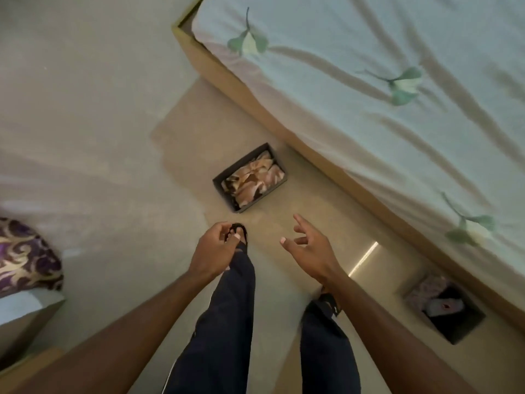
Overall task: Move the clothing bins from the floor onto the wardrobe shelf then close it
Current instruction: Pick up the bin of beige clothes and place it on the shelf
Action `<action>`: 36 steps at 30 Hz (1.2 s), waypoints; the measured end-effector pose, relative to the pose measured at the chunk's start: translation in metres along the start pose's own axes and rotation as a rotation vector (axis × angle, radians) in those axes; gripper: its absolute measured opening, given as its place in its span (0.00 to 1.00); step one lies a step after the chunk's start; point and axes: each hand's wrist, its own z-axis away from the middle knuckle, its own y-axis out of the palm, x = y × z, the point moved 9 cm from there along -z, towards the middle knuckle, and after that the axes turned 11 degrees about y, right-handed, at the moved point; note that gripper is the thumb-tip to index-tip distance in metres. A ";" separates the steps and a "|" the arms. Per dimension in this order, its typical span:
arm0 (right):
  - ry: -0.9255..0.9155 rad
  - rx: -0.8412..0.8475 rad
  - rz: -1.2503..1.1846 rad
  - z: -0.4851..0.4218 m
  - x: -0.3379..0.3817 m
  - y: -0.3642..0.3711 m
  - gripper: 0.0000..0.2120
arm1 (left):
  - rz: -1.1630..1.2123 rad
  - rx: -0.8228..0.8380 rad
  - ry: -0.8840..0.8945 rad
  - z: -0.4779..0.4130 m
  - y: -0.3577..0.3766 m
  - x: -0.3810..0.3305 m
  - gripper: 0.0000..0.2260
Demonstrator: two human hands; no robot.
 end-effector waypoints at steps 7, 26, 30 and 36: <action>0.161 0.009 -0.058 -0.212 -0.030 0.114 0.34 | -0.571 0.214 0.134 -0.224 0.024 0.103 0.22; 0.349 -0.066 -0.038 -0.318 -0.107 0.168 0.15 | -0.745 0.609 0.314 -0.341 0.104 0.152 0.20; 0.328 0.014 0.115 -0.239 -0.125 0.148 0.13 | -0.723 0.649 0.278 -0.259 0.105 0.147 0.20; 0.406 -0.004 0.110 -0.100 -0.175 0.091 0.13 | -0.702 0.750 0.236 -0.110 0.130 0.098 0.20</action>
